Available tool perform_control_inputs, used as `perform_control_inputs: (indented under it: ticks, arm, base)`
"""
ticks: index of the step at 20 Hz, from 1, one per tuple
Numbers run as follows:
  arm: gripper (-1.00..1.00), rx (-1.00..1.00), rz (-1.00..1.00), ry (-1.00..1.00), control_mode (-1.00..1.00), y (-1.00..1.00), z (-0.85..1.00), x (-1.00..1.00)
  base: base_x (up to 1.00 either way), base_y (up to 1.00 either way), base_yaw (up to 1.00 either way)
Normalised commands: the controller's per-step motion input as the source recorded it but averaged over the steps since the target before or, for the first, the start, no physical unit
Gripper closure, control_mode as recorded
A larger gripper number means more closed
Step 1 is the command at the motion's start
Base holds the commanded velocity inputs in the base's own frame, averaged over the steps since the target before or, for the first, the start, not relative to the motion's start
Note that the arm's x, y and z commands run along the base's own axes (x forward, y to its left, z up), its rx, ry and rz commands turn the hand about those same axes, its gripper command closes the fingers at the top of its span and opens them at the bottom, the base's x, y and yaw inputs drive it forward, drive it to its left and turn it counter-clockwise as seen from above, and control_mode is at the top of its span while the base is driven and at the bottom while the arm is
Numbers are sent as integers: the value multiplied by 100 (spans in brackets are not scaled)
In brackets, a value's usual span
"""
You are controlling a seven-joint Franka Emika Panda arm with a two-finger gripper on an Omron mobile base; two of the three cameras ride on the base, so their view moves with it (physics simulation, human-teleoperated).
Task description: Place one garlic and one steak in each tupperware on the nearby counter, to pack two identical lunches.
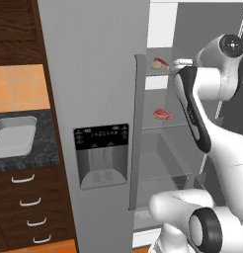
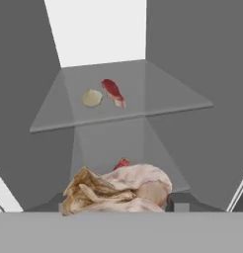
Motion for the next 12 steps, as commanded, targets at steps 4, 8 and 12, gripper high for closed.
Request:
perform_control_inputs:
  ticks: [4, 8, 12]
  arm:
    - [100, 0, 7, 9, -100, 16, 22, -94]
    - [100, 0, 8, 8, -100, 25, 8, -100]
    - [100, 0, 6, 11, -100, 17, 1, -97]
  base:
    - [0, 0, 0]
    - [0, 0, 0]
    - [0, 0, 0]
